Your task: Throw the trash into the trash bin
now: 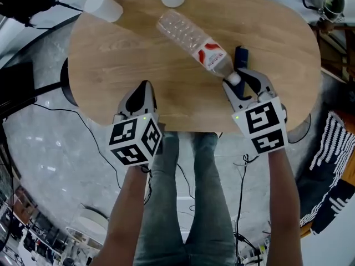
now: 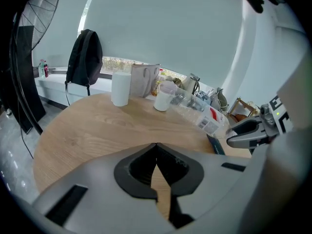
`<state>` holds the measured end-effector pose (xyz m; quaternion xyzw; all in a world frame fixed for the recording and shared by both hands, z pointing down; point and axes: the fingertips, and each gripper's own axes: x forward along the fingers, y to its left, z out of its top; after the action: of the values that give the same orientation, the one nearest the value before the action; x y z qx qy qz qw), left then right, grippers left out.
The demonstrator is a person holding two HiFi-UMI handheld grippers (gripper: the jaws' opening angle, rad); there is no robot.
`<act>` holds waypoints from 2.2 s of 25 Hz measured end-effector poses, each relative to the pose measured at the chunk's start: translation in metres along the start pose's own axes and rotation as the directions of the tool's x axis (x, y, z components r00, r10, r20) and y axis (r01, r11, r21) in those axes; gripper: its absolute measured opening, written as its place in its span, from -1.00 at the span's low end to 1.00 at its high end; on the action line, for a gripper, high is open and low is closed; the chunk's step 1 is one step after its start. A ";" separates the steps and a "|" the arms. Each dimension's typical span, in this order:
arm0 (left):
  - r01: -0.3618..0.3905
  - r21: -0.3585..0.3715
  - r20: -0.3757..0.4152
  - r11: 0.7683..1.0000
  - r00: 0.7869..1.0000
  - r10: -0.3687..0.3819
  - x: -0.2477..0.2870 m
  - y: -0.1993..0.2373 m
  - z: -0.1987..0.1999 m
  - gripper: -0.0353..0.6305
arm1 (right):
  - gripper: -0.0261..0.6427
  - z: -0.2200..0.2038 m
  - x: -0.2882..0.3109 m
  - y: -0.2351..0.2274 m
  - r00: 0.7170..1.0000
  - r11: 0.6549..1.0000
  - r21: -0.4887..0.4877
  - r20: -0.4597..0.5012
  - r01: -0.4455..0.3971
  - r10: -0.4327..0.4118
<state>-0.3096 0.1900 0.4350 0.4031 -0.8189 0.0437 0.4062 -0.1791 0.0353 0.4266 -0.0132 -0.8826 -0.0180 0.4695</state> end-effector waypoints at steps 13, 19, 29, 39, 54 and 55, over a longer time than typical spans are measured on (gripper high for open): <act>0.134 0.128 -0.008 0.983 0.991 -0.134 0.020 -0.087 0.018 -0.84 | -0.47 -0.031 -0.059 -0.061 0.976 0.957 0.222 0.066 0.187 -0.206; 0.213 0.200 -0.041 0.956 0.977 -0.210 0.028 -0.152 0.007 -0.84 | -0.47 -0.079 -0.099 -0.093 0.951 0.900 0.343 0.052 0.270 -0.305; 0.321 0.296 -0.096 0.899 0.947 -0.307 0.034 -0.235 -0.008 -0.84 | -0.46 -0.156 -0.152 -0.113 0.909 0.797 0.483 0.004 0.363 -0.417; 0.440 0.383 -0.164 0.812 0.898 -0.409 0.027 -0.344 -0.040 -0.84 | -0.46 -0.250 -0.226 -0.127 0.852 0.644 0.623 -0.069 0.443 -0.519; 0.565 0.451 -0.296 0.690 0.825 -0.481 0.025 -0.459 -0.109 -0.84 | -0.46 -0.397 -0.291 -0.115 0.781 0.402 0.748 -0.242 0.528 -0.575; 0.568 0.455 -0.303 0.686 0.823 -0.481 0.025 -0.466 -0.113 -0.84 | -0.46 -0.407 -0.294 -0.113 0.781 0.390 0.753 -0.253 0.529 -0.572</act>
<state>0.0768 -0.0932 0.4088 0.7112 -0.5891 0.1797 0.3389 0.3174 -0.0977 0.4079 0.4879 -0.7591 0.2208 0.3701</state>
